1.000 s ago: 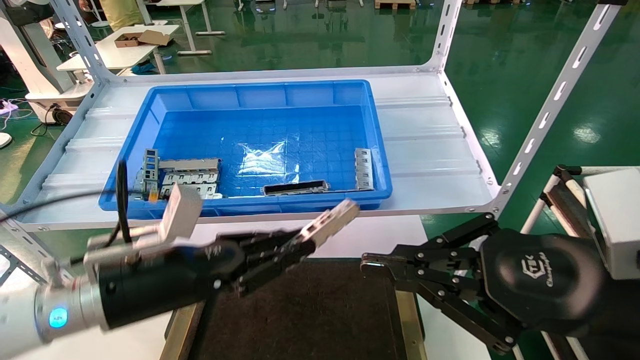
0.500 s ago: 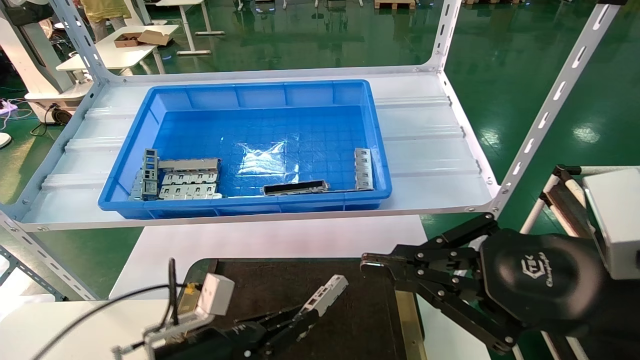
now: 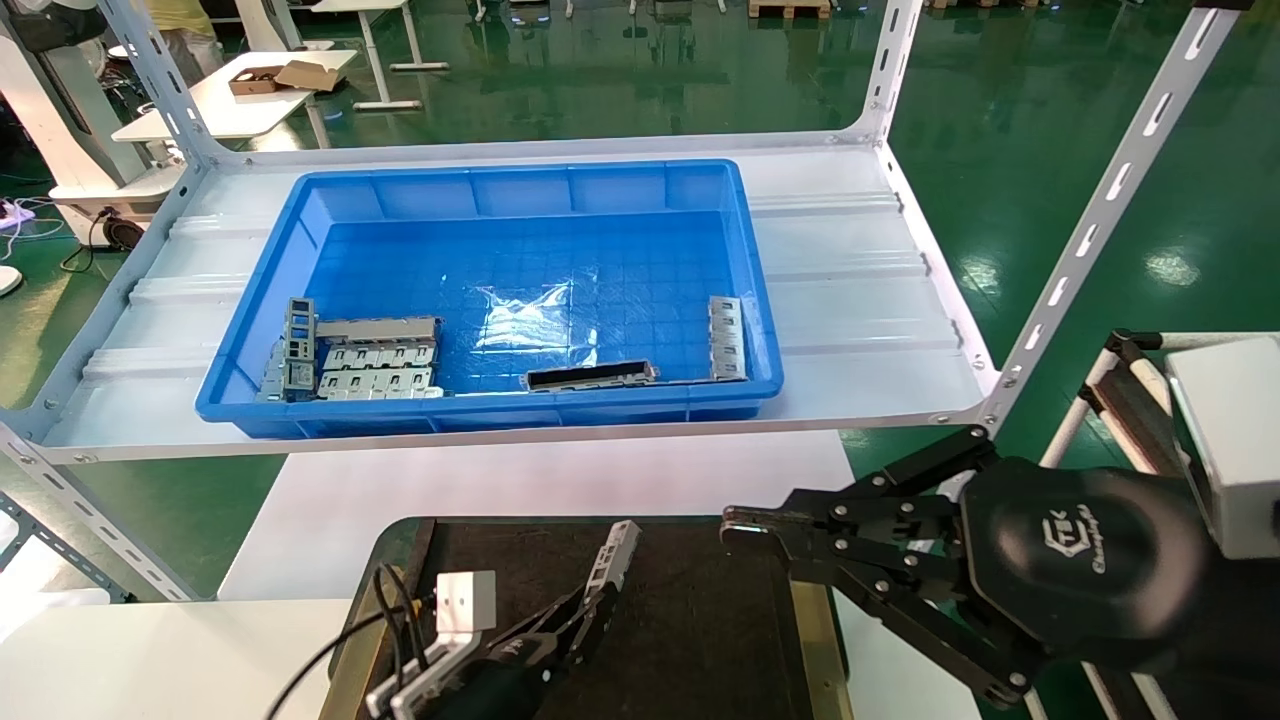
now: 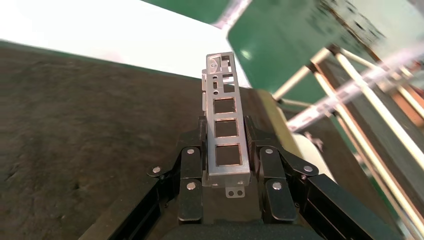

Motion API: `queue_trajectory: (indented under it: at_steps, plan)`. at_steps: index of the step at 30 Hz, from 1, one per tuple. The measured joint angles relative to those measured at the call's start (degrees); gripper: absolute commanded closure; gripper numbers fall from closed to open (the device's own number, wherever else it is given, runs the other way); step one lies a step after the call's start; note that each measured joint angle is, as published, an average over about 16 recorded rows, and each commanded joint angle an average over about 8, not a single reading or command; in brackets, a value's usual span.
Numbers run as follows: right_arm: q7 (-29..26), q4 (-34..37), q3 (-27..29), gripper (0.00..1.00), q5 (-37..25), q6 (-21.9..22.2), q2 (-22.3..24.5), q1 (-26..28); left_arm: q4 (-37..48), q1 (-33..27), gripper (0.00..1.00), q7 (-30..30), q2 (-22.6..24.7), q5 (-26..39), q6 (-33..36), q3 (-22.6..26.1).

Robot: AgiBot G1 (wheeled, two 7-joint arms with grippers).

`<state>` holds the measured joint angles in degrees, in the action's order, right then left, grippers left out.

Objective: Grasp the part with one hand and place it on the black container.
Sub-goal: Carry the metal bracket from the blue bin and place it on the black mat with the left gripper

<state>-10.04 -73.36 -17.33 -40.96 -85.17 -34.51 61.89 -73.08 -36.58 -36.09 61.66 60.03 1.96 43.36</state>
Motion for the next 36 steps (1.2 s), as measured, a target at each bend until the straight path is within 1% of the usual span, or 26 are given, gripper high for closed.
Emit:
queue_trajectory:
  at_steps: [5, 11, 18, 26, 27, 28, 29, 34, 35, 36]
  plan:
    - [0.01, 0.00, -0.01, 1.00, 0.01, 0.01, 0.01, 0.00, 1.90, 0.50, 1.00, 0.49, 4.04, -0.47, -8.23, 2.20]
    - [0.01, 0.00, -0.03, 1.00, 0.02, 0.01, 0.01, 0.01, 2.93, 1.08, 1.00, 2.30, 6.86, -2.93, -15.62, 4.89]
    - [0.02, 0.00, -0.05, 1.00, 0.03, 0.02, 0.02, 0.01, 1.53, 1.87, 1.00, 6.00, 7.54, -8.13, -22.04, 8.35]
    - [0.03, 0.00, -0.07, 1.00, 0.05, 0.03, 0.03, 0.02, -1.13, 1.02, 1.00, 12.26, 7.01, -17.77, -28.53, 13.27]
    - [0.04, 0.00, -0.07, 0.98, 0.05, 0.03, 0.03, 0.02, -1.44, 0.74, 0.96, 13.13, 6.91, -19.18, -29.28, 13.92]
    - [0.04, 0.00, -0.07, 0.93, 0.05, 0.03, 0.03, 0.02, -1.75, 0.42, 0.87, 14.01, 6.82, -20.62, -30.01, 14.58]
    - [0.04, 0.00, -0.08, 0.84, 0.05, 0.03, 0.03, 0.02, -2.03, 0.08, 0.74, 14.87, 6.73, -22.03, -30.69, 15.23]
    - [0.05, 0.00, -0.09, 0.22, 0.06, 0.04, 0.04, 0.02, -3.10, -1.79, 0.12, 18.70, 6.33, -28.50, -33.46, 18.07]
    - [0.05, 0.00, -0.09, 0.12, 0.06, 0.04, 0.04, 0.02, -3.26, -2.16, 0.03, 19.31, 6.27, -29.54, -33.84, 18.51]
    - [0.05, 0.00, -0.10, 0.04, 0.07, 0.04, 0.04, 0.02, -3.39, -2.50, 0.00, 19.85, 6.21, -30.47, -34.15, 18.90]
